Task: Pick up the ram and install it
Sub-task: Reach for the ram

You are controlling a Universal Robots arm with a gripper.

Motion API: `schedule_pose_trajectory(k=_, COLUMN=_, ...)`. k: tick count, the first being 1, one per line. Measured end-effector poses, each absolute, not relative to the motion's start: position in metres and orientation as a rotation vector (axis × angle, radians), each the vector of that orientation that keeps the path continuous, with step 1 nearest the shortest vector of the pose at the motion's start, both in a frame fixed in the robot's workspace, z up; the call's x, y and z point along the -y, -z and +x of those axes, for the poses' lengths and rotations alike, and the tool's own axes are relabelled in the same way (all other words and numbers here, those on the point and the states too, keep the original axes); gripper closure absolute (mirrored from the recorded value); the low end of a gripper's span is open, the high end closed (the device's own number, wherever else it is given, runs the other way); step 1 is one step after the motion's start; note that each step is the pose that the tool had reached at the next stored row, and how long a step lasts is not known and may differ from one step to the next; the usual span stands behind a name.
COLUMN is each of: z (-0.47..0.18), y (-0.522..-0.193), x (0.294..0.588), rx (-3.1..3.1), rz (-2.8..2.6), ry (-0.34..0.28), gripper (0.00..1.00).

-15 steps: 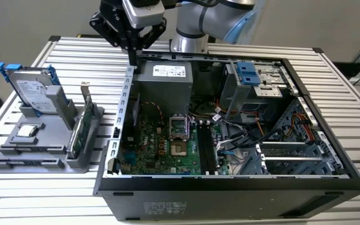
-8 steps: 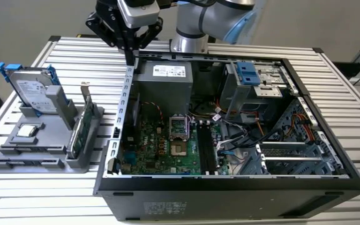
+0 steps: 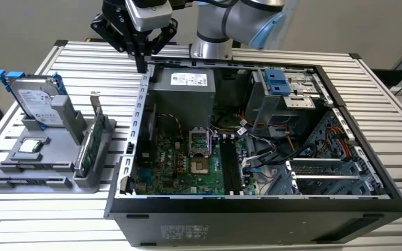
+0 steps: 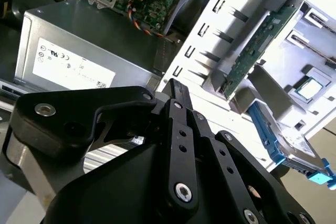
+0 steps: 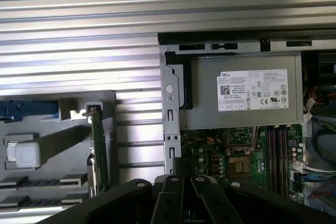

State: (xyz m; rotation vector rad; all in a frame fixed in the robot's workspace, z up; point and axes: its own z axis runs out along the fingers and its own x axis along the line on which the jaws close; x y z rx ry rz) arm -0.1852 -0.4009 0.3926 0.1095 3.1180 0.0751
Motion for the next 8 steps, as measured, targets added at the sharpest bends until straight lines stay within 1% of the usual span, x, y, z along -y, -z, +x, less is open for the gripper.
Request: schedule_pose_trajectory(k=8, z=-0.1914, y=-0.3926, x=0.401, rx=-3.118, rz=0.109, ry=-0.075, gripper=1.0)
